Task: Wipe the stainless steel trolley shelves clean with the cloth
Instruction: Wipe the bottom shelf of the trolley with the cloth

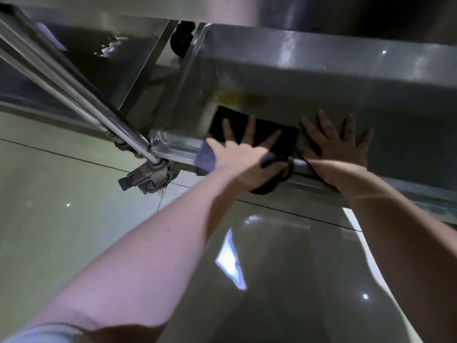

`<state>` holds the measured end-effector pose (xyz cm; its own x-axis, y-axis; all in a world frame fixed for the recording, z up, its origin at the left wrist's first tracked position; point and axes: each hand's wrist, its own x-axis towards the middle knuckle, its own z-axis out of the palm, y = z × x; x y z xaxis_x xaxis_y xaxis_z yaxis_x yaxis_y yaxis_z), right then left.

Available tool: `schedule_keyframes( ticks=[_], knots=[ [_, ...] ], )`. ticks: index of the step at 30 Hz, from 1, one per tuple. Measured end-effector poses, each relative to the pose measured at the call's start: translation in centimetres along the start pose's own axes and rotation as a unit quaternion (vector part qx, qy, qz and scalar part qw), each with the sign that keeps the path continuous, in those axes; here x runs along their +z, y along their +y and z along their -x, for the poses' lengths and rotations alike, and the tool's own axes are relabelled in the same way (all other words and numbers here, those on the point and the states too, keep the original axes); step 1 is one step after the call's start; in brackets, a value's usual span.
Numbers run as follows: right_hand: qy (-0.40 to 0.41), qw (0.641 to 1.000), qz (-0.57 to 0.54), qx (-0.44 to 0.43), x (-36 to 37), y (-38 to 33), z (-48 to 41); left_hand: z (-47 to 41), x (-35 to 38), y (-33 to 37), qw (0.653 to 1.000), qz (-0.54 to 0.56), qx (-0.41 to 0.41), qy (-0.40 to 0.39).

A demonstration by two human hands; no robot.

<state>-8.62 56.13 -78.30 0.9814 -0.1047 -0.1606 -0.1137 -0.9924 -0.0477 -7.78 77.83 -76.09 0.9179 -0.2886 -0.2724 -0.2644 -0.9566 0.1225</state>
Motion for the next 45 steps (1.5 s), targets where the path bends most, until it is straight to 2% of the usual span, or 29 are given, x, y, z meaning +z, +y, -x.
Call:
schedule_keyframes(
  ticks=[2, 4, 10, 17, 22, 25, 28, 31, 34, 36, 41, 45],
  knots=[
    [0.005, 1.0, -0.004, -0.002, 0.1, 0.3, 0.2, 0.9, 1.0, 2.7, 0.999, -0.004, 0.027, 0.027],
    [0.002, 1.0, -0.007, -0.007, 0.1, 0.7, 0.3, 1.1, 1.1, 1.3, 0.999, 0.003, 0.017, 0.045],
    [-0.013, 1.0, 0.02, -0.003, 0.1, -0.1, 0.4, 0.4, -1.4, -10.7, 0.99, -0.028, -0.136, 0.025],
    [-0.025, 0.999, 0.024, -0.001, -0.2, -0.5, 0.7, -2.7, -0.6, -9.1, 0.997, -0.049, -0.034, 0.054],
    [-0.021, 1.0, 0.009, -0.003, -0.2, -0.1, 0.7, -11.7, -3.3, -7.8, 0.996, -0.026, -0.055, 0.073],
    [-0.023, 1.0, 0.0, -0.006, -0.3, 0.1, 0.8, -14.2, -4.0, -7.1, 0.995, -0.023, -0.076, 0.065],
    [-0.033, 0.999, 0.001, 0.001, -0.5, 0.4, 0.8, -12.2, -3.9, -6.5, 0.997, -0.019, -0.055, 0.046],
    [-0.032, 0.999, -0.001, -0.001, -0.4, 0.4, 0.9, -6.5, -1.9, -6.9, 0.999, -0.026, -0.028, 0.016],
    [-0.026, 1.0, 0.002, -0.005, -0.3, 0.3, 0.9, -0.2, 0.2, -7.5, 0.999, -0.018, -0.035, 0.026],
    [-0.018, 1.0, 0.008, -0.01, -0.1, 0.1, 1.1, 0.5, 0.6, -7.9, 0.998, -0.014, -0.044, 0.035],
    [-0.014, 1.0, 0.012, -0.011, 0.1, -0.1, 1.0, -8.3, -2.3, -7.3, 0.997, -0.039, -0.044, 0.046],
    [-0.007, 1.0, 0.012, -0.012, 0.4, 0.2, 0.8, -15.6, -4.6, -3.6, 0.997, -0.01, -0.072, 0.012]
  ],
)
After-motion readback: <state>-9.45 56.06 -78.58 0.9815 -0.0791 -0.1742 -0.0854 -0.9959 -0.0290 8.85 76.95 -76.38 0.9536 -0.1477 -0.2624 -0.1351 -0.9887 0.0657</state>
